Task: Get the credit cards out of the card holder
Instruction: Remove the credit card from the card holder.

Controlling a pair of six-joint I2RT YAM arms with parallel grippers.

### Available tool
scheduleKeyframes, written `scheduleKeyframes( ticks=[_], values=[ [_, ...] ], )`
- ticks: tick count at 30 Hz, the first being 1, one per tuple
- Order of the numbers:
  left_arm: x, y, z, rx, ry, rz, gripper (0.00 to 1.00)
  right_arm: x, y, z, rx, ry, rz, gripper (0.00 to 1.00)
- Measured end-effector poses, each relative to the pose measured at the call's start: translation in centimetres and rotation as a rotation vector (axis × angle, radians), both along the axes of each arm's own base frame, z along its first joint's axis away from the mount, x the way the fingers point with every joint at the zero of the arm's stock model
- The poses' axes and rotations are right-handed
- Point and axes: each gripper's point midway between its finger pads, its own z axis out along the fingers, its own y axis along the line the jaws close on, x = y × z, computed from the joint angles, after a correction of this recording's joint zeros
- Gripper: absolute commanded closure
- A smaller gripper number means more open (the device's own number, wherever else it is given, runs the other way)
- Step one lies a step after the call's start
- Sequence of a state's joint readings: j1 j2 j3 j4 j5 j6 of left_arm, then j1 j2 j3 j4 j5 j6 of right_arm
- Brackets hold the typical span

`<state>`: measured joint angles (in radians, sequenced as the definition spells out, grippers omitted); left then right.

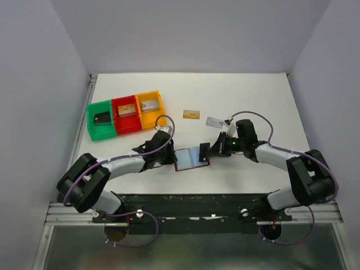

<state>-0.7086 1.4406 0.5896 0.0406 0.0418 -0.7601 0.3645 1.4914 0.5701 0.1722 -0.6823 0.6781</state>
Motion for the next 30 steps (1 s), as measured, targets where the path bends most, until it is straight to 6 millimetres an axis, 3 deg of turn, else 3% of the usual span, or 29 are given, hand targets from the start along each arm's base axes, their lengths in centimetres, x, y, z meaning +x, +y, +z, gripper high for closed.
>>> scheduleKeyframes(
  ticks=[5, 7, 9, 14, 20, 26, 30],
  values=[
    [-0.1, 0.4, 1.4, 0.001, -0.038, -0.013, 0.45, -0.4, -0.6, 2.1, -0.024, -0.056, 0.0, 1.0],
    [0.1, 0.3, 2.6, -0.02, -0.072, -0.019, 0.32, -0.4, -0.9, 3.2, -0.034, -0.084, -0.002, 1.0],
    [0.3, 0.1, 4.0, -0.045, -0.11, -0.024, 0.26, -0.2, -1.0, 4.3, -0.038, -0.118, 0.0, 1.0],
    [0.9, -0.5, 7.5, -0.118, -0.198, -0.025, 0.25, -0.4, -0.9, 6.6, -0.01, -0.192, 0.017, 1.0],
    [0.9, -2.3, 11.8, -0.32, -0.332, -0.073, 0.26, -1.5, 0.7, 8.9, 0.161, -0.259, 0.084, 1.0],
    [-1.1, -3.2, 12.5, -0.5, -0.411, -0.152, 0.25, -2.5, 1.5, 10.1, 0.251, -0.278, 0.134, 1.0],
    [-1.8, -4.1, 15.1, -0.595, -0.484, -0.217, 0.25, -2.8, 2.0, 10.6, 0.267, -0.288, 0.157, 1.0]
  ],
)
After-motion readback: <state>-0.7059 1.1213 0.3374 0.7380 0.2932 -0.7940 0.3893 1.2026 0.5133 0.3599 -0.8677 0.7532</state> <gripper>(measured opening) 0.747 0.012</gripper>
